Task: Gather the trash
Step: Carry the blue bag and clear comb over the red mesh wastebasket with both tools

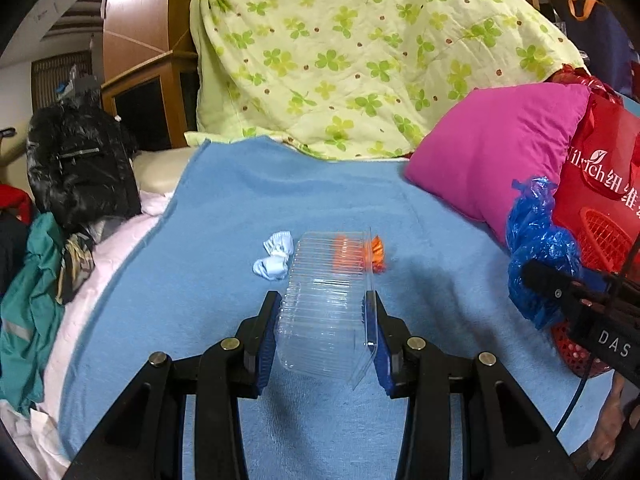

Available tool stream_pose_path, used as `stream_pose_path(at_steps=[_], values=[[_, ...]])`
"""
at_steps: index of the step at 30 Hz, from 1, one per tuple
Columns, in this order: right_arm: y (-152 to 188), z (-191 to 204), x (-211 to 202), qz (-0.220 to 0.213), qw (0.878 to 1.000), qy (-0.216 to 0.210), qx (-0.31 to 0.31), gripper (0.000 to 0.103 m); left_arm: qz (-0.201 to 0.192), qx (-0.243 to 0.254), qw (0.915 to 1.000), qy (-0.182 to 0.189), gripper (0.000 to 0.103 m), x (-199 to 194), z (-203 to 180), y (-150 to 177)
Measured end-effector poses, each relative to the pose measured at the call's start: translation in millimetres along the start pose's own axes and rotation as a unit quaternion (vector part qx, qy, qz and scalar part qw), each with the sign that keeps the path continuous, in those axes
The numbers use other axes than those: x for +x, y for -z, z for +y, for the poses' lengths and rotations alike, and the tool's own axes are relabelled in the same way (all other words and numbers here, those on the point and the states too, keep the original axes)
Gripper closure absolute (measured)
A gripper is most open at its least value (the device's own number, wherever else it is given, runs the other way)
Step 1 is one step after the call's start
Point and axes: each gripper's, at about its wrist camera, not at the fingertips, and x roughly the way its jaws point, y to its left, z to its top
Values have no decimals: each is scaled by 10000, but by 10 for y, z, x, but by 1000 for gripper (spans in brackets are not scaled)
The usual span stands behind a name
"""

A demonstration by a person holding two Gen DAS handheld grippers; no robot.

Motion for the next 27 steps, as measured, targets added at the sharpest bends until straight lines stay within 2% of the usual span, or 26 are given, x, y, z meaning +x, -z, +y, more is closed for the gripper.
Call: stream_pose_path(at_steps=[7,27], values=[[-59,-64,-192,-280,9996,-41,51,48,-187,175,9996,-79,62,-188,-189,-105],[-141,-341,-561,-761,9966,-81,303,48,-300,494,9983,19,62,-329,-580,-190]])
